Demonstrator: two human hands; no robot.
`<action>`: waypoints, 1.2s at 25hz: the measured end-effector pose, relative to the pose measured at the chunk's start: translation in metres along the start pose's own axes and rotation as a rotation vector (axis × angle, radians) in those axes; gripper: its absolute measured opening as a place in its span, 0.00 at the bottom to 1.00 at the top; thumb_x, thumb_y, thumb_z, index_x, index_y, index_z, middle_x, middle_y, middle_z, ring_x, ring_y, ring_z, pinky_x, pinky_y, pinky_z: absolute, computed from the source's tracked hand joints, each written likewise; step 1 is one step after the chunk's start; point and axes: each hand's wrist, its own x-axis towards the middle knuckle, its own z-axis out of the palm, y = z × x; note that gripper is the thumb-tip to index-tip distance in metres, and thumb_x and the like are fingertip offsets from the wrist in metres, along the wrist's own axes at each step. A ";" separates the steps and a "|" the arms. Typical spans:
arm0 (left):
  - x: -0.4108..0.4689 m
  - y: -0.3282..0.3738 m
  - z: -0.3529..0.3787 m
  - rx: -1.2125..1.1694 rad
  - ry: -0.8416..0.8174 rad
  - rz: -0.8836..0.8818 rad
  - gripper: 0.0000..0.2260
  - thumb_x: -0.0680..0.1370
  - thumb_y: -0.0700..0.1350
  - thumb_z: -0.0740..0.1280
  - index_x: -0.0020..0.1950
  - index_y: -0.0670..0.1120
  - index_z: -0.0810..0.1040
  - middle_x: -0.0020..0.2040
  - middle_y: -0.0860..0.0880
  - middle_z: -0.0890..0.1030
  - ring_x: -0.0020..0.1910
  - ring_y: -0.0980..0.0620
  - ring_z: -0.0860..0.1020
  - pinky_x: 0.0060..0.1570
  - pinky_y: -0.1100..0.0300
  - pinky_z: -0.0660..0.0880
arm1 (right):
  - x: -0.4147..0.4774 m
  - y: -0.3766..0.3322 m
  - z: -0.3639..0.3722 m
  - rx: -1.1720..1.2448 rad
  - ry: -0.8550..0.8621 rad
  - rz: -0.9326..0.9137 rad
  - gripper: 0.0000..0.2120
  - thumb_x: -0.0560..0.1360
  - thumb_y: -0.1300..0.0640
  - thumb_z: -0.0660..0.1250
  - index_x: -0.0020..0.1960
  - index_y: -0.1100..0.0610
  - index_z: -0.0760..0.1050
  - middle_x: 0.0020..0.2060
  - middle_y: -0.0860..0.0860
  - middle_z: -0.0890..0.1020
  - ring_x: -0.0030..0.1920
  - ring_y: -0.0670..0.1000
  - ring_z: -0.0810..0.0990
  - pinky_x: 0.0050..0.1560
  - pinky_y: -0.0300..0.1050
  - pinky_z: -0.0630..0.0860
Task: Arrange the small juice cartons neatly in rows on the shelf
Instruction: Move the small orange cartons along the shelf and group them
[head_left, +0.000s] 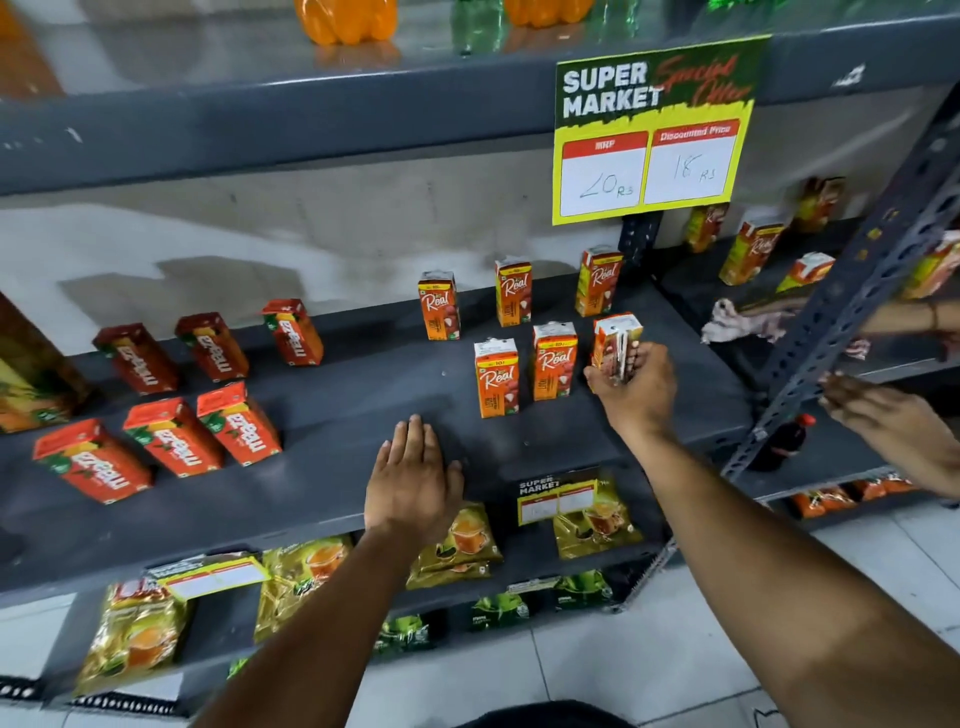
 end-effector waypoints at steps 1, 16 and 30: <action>-0.001 0.000 0.000 0.005 0.001 -0.005 0.30 0.81 0.56 0.45 0.77 0.39 0.49 0.80 0.43 0.49 0.78 0.46 0.46 0.76 0.52 0.46 | -0.001 0.003 -0.001 0.001 -0.021 0.012 0.29 0.64 0.51 0.79 0.57 0.60 0.69 0.55 0.58 0.78 0.56 0.59 0.78 0.52 0.51 0.75; 0.001 0.000 0.003 0.023 0.019 -0.007 0.30 0.81 0.57 0.44 0.78 0.40 0.48 0.80 0.43 0.49 0.78 0.46 0.46 0.75 0.53 0.46 | 0.089 -0.094 -0.087 -1.002 -0.853 -0.736 0.22 0.77 0.53 0.67 0.70 0.51 0.70 0.61 0.55 0.77 0.61 0.58 0.76 0.49 0.43 0.67; 0.001 -0.001 0.005 0.025 0.037 -0.013 0.30 0.80 0.57 0.44 0.78 0.40 0.50 0.80 0.43 0.50 0.78 0.46 0.47 0.76 0.52 0.47 | 0.055 -0.050 -0.060 -0.543 -0.315 -0.249 0.23 0.74 0.41 0.65 0.61 0.56 0.73 0.59 0.61 0.73 0.58 0.63 0.75 0.54 0.52 0.73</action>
